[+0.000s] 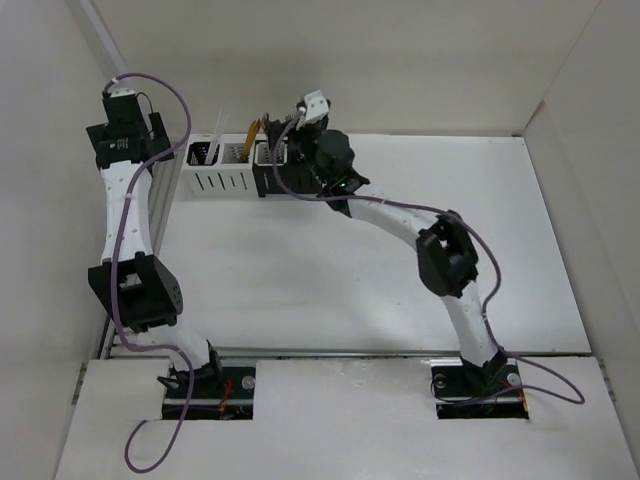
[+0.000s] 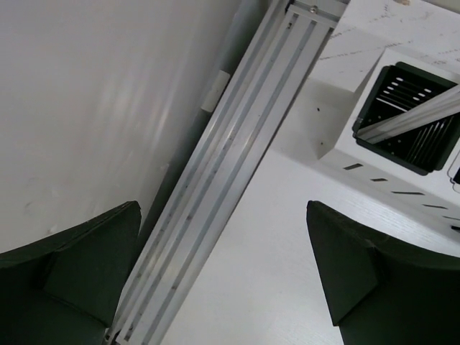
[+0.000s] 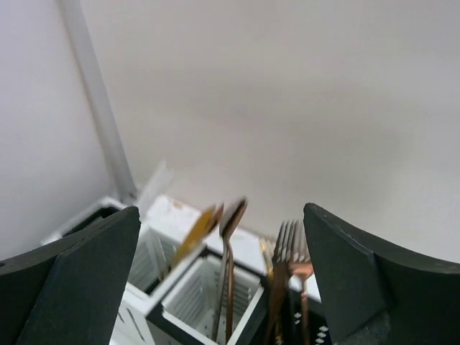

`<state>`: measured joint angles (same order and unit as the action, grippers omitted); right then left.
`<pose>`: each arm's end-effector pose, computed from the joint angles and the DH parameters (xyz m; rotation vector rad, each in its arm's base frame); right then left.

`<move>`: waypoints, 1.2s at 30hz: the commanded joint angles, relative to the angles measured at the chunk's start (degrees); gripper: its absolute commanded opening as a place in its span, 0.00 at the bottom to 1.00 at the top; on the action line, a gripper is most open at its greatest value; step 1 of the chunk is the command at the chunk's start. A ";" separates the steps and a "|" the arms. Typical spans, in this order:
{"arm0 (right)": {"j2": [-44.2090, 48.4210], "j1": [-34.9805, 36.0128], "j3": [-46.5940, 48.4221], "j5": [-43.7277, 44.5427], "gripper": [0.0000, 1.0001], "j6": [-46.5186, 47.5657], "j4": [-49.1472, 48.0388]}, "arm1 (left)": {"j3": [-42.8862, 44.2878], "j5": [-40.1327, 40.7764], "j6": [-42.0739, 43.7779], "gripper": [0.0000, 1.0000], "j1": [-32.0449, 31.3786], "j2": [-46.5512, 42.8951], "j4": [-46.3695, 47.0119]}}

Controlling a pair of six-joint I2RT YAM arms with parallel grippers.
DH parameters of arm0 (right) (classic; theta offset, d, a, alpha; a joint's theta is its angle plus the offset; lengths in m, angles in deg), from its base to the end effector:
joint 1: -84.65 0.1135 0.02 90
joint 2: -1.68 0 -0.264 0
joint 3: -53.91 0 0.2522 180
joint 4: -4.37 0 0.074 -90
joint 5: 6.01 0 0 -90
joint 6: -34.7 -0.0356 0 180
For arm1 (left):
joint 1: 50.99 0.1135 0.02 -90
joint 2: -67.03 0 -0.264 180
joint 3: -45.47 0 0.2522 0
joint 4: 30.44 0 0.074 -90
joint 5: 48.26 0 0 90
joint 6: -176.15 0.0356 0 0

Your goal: Sort the eating utensils into containers

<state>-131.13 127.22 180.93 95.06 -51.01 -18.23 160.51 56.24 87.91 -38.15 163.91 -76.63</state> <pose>0.4131 0.3701 0.3132 -0.3571 1.2459 0.4498 0.3753 0.0947 0.4032 -0.3561 2.0383 0.4178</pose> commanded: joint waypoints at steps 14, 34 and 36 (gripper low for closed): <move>55.45 -29.53 -29.47 2.10 1.00 -19.67 56.64 | -24.00 9.32 2.64 1.00 5.00 -26.82 8.96; 72.78 -39.40 -39.24 18.11 1.00 -22.93 71.34 | -33.86 8.53 -7.74 1.00 5.00 -35.88 9.49; 73.31 -39.40 -39.86 17.41 1.00 -22.22 70.81 | -34.39 8.53 -7.74 1.00 5.00 -36.76 9.49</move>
<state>-59.00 88.07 142.15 112.52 -73.47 52.58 126.85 64.79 81.31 -33.45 129.42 -69.64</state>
